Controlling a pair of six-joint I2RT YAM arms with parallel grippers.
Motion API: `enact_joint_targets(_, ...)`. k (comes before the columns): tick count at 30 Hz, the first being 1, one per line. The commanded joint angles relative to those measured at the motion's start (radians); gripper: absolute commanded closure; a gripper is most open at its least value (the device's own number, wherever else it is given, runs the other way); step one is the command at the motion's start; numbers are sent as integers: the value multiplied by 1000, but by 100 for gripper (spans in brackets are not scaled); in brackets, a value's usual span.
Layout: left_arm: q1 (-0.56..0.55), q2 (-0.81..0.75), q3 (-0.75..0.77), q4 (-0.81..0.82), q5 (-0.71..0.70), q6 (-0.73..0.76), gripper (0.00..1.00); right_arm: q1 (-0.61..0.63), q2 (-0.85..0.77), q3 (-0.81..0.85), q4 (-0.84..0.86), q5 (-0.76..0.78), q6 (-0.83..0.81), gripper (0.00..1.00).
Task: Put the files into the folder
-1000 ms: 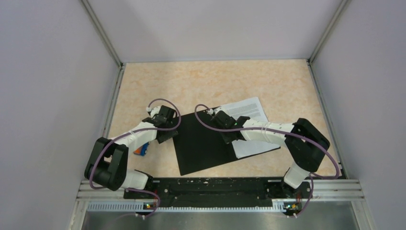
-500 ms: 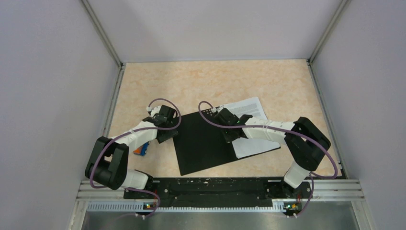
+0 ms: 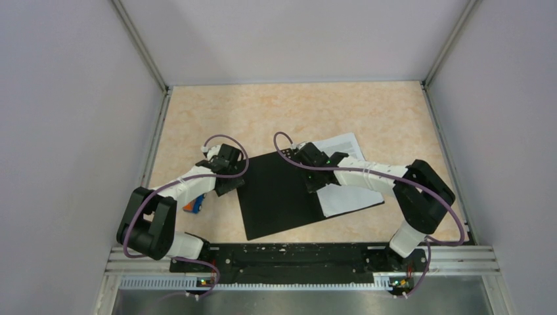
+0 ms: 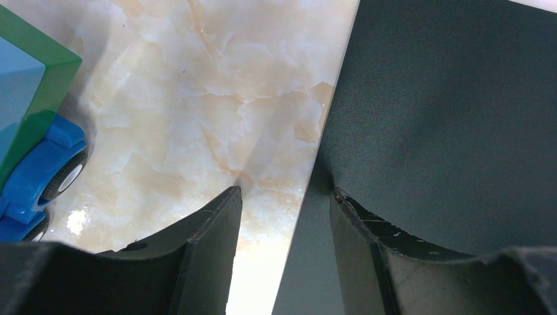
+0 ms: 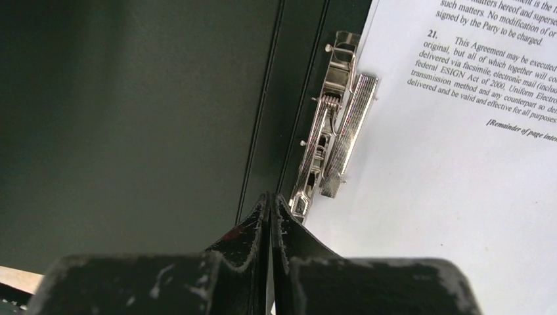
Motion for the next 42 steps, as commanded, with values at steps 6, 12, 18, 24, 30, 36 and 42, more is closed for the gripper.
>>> enact_joint_targets(6, 2, 40, -37, 60, 58, 15, 43, -8, -25, 77, -40, 58, 23, 97)
enact_joint_targets(12, 2, -29, -7, 51, 76, 55, 32, -8, -72, 79, -46, 178, 34, 76)
enact_joint_targets(18, 4, -89, 45, -3, 76, 75, 11, 20, -23, 82, -37, 198, 40, 68)
enact_joint_targets(24, 8, -147, 71, -34, 102, 102, 10, 23, 45, 97, -10, 198, 43, 72)
enact_joint_targets(30, 21, -201, 55, -38, 132, 121, 10, 35, 98, 108, 1, 201, 55, 76)
enact_joint_targets(36, 36, -235, -12, 16, 192, 103, 9, 56, 143, 109, -2, 232, 84, 81)
enact_joint_targets(42, 43, -245, -45, 53, 231, 96, 9, 60, 171, 103, -39, 271, 135, 96)
